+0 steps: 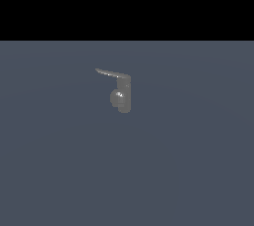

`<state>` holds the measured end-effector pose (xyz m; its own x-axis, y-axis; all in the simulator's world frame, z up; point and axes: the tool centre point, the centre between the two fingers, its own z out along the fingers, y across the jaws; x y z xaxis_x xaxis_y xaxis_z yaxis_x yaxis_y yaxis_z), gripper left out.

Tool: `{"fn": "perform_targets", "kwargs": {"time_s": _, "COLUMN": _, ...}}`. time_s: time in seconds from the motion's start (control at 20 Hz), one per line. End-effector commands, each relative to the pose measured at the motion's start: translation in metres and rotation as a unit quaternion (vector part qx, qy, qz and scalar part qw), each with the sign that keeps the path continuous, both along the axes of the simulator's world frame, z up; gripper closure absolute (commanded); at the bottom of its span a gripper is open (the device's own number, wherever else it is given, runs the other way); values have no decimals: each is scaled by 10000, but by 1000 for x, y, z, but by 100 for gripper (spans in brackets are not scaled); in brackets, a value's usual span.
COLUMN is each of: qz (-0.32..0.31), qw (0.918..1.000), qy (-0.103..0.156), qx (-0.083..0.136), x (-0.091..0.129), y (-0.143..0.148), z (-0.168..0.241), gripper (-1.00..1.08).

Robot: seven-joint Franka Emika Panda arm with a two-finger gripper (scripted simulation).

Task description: Turn on the faucet by rotating a designated handle.

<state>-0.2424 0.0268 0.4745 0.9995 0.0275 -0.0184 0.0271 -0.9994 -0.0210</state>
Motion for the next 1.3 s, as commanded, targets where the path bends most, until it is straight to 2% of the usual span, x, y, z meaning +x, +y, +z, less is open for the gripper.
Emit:
{"fn": "perform_targets", "kwargs": {"time_s": 0.0, "qz": -70, "qw": 10000, "qy": 6, "qx": 22, "x": 4, "y": 1, "z": 0, "gripper": 108}}
{"fn": "perform_targets", "kwargs": {"time_s": 0.35, "qz": -498, "qw": 9987, "qy": 37, "qx": 142, "x": 29, "y": 5, "z": -3, "gripper": 108}}
{"fn": "perform_targets", "kwargs": {"time_s": 0.65, "qz": -1127, "qw": 9932, "qy": 101, "qx": 284, "x": 66, "y": 10, "z": -10, "gripper": 108}}
{"fn": "perform_targets", "kwargs": {"time_s": 0.95, "qz": -1905, "qw": 9807, "qy": 193, "qx": 405, "x": 109, "y": 17, "z": -24, "gripper": 108}}
{"fn": "perform_targets", "kwargs": {"time_s": 1.25, "qz": -2695, "qw": 9614, "qy": 290, "qx": 466, "x": 153, "y": 23, "z": -44, "gripper": 108}}
